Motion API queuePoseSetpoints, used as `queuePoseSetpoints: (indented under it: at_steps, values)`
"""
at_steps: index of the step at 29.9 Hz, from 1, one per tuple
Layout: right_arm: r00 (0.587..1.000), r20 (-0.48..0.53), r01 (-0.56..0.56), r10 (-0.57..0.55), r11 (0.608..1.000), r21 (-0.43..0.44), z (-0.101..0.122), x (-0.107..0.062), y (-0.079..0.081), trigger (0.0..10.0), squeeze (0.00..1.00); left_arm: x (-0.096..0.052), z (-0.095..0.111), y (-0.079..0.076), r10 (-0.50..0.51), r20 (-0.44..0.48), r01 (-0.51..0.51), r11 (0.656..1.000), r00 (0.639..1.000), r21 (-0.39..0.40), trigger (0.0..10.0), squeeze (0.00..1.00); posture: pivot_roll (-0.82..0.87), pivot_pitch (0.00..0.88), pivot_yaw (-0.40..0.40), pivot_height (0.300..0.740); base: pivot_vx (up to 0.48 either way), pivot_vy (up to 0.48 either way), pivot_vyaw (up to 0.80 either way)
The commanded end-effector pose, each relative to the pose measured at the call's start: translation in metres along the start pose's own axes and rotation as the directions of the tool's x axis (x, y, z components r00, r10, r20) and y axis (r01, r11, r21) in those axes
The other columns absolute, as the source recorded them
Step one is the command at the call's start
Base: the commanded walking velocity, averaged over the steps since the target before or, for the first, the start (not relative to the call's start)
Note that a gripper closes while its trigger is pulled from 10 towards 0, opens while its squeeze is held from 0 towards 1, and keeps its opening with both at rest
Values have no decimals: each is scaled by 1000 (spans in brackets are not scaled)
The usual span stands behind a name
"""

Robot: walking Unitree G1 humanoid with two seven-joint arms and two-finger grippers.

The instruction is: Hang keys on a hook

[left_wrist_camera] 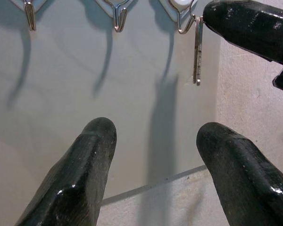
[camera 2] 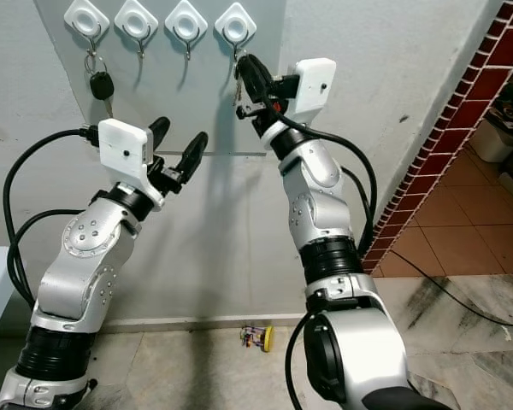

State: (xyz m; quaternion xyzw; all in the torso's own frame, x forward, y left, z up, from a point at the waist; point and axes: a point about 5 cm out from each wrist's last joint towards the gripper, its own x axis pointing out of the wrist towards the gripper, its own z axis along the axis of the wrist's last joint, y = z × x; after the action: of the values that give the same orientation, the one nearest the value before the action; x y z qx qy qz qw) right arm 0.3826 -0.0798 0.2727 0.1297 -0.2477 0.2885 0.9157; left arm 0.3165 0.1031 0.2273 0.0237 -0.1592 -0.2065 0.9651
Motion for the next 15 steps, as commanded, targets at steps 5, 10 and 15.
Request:
queuePoseSetpoints:
  at_steps: [5, 10, 15]
  values:
    - [1000, 17, -13, 13, 1000, -2, 5, 5, 0, 10000, 0, 3, 7, -3, -21, 21, 21, 1000, 1000, 5, 10000, 0, -71, 89, -24, 740, 0, 0, 0]
    - [1000, 21, 1, -2, 999, 45, 6, 7, -1, 10000, 0, 3, 8, -3, -19, 24, 18, 1000, 1000, 3, 10000, 0, -71, 89, -25, 740, 0, 0, 0]
    - [999, 25, 23, -26, 993, 119, 6, 8, -3, 10000, 0, 3, 8, -3, -17, 26, 17, 1000, 1000, 3, 10000, 0, -70, 90, -26, 740, 0, 0, 0]
